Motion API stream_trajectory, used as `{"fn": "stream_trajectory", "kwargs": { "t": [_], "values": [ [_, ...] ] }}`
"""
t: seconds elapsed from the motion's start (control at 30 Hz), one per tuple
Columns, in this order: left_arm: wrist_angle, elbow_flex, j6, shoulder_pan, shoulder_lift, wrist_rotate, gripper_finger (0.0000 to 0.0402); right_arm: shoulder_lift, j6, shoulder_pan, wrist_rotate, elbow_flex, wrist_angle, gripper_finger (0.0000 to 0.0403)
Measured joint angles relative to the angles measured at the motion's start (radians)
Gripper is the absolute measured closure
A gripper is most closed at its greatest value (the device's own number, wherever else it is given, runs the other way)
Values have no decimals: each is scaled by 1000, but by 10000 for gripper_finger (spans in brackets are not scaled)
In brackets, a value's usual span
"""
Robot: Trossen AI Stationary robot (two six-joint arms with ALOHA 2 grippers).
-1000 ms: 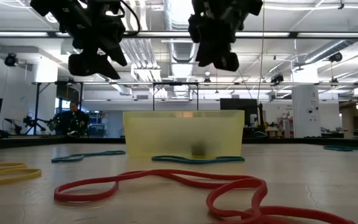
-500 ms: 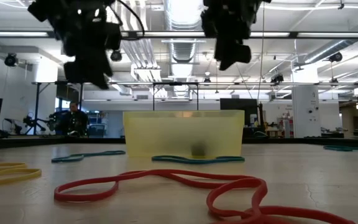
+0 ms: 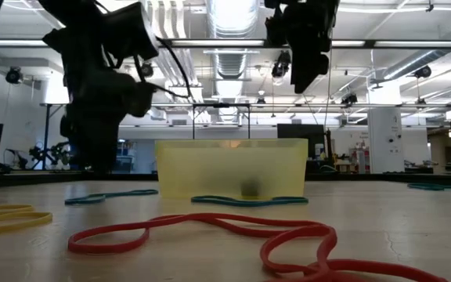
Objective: Pick and place rubber bands into bin
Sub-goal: Put the blue rubber band into the yellow bin
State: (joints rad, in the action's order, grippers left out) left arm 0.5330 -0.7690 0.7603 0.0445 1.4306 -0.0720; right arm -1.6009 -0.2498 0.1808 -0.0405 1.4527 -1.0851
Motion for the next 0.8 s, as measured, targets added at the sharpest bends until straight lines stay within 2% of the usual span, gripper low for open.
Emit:
{"fn": "stream_trajectory", "kwargs": {
  "t": [0.1, 0.6, 0.8],
  "values": [
    [-10, -21, 45, 19, 35, -1, 222, 0, 23, 1, 8, 0, -1, 209],
    [-64, -49, 47, 37, 153, -1, 222, -2, 52, 1, 18, -2, -13, 209],
    [-75, -56, 50, 39, 180, 33, 222, -2, 51, 1, 18, -2, -12, 209]
  ]
}}
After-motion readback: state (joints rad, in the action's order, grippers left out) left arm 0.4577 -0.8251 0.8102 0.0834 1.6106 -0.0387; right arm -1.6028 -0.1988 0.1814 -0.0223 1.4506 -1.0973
